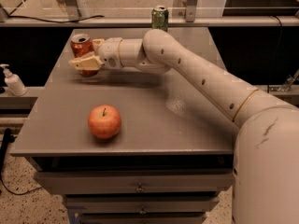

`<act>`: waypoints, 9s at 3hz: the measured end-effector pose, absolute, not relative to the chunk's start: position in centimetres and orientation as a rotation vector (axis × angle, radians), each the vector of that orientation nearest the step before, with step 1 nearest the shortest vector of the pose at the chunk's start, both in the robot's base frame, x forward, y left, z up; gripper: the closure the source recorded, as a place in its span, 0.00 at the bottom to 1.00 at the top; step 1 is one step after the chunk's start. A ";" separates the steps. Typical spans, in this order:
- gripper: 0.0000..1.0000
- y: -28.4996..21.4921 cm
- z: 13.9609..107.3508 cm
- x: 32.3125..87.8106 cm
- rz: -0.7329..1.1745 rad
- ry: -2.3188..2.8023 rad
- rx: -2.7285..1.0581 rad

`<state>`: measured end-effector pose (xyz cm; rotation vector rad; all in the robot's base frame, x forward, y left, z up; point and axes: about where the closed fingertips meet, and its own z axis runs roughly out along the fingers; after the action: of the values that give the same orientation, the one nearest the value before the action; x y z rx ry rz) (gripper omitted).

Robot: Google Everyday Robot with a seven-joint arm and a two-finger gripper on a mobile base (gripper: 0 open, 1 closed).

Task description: Knock coke can over

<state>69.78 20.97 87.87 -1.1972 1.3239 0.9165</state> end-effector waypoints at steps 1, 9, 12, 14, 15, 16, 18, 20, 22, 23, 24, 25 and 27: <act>0.64 21.0 87.9 69.9 0.910 1.322 -1.193; 1.00 2.0 89.8 64.4 0.112 1.334 -2.104; 1.00 6.3 85.8 61.8 -0.030 0.900 -2.461; 1.00 6.6 87.6 61.4 -0.374 0.423 -2.720; 1.00 6.4 86.9 61.8 -0.402 0.272 -2.867; 1.00 5.5 85.9 62.2 -0.371 0.229 -2.993; 0.59 4.2 84.0 62.4 -0.285 0.233 -3.132; 0.13 3.7 83.0 62.2 -0.249 0.235 -3.180; 0.00 3.6 82.4 62.2 -0.246 0.233 -3.201; 0.00 3.5 82.3 62.0 -0.252 0.232 -3.211; 0.00 3.7 82.6 62.0 -0.275 0.226 -3.209; 0.00 5.0 85.0 62.6 -0.352 0.245 -3.113; 0.00 5.3 92.6 64.2 -0.613 0.498 -2.742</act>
Offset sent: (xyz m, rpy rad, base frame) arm 0.0089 -0.0251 0.0120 -0.0383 -0.0061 -0.0404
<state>64.21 5.28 92.62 -2.7423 0.4982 -0.6129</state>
